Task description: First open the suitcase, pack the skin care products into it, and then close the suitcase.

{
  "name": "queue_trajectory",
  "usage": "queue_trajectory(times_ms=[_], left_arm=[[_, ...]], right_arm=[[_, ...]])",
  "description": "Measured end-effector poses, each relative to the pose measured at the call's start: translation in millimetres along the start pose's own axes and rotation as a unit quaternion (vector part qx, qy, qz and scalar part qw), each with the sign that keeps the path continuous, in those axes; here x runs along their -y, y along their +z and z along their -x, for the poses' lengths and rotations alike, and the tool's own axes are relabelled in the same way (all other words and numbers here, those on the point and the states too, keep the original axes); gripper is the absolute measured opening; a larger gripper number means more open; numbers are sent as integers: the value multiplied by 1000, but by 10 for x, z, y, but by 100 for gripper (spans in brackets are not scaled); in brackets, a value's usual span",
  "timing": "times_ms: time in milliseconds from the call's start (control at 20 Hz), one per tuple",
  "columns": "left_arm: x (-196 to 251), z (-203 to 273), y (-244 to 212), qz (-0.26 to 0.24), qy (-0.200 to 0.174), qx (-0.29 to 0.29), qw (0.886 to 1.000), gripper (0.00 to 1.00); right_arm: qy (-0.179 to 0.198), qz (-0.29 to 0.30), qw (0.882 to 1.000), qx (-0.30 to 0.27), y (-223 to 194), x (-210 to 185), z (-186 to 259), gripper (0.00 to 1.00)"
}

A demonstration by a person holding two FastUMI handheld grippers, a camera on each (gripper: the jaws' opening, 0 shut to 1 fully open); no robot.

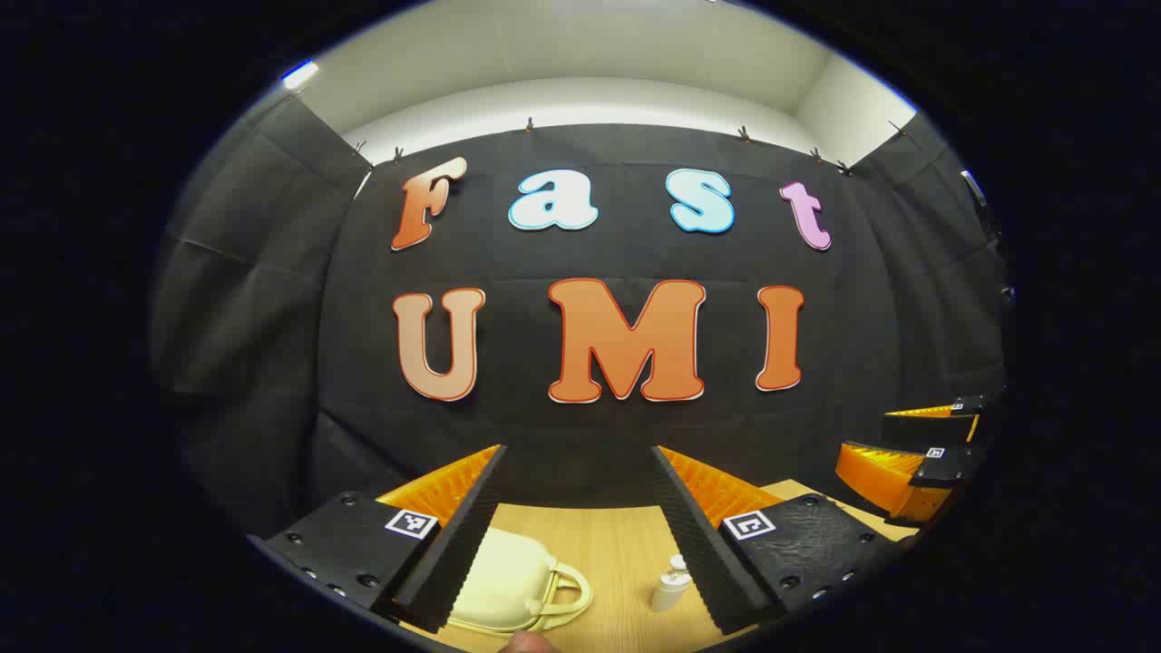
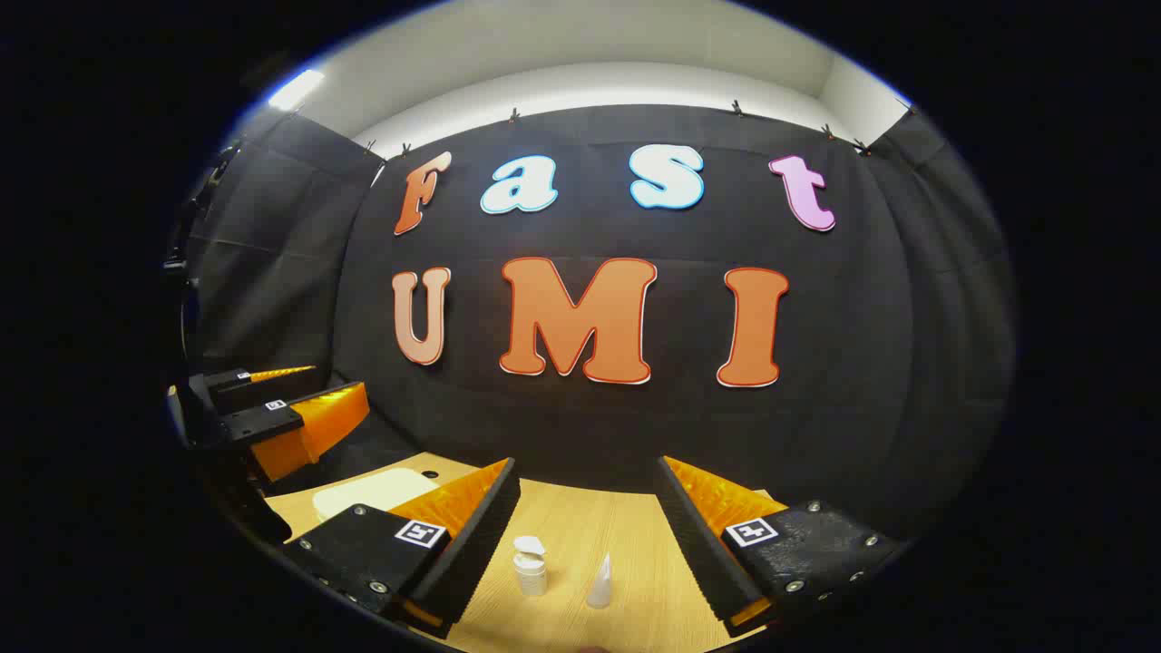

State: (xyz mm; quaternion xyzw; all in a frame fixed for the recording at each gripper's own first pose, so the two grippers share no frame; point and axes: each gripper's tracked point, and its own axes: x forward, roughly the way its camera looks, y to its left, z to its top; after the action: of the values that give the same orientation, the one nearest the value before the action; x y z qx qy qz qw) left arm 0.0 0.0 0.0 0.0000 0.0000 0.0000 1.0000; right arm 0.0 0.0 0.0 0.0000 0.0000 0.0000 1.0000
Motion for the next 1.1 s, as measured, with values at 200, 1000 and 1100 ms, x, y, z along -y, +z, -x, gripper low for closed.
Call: queue_trajectory(times_ms=[200, 1000, 1100], left_arm=[[-46, -61, 41, 12, 25, 17, 999, 98], [-38, -144, -72, -25, -18, 7, 1000, 98], [-86, -126, -130, -51, -28, -2, 998, 98]], right_arm=[[-3, 7, 1000, -3, -53, 105, -50, 96], [-27, -4, 1000, -13, -160, -26, -121, 96], [-40, -9, 999, -18, -192, -49, -169, 96]])
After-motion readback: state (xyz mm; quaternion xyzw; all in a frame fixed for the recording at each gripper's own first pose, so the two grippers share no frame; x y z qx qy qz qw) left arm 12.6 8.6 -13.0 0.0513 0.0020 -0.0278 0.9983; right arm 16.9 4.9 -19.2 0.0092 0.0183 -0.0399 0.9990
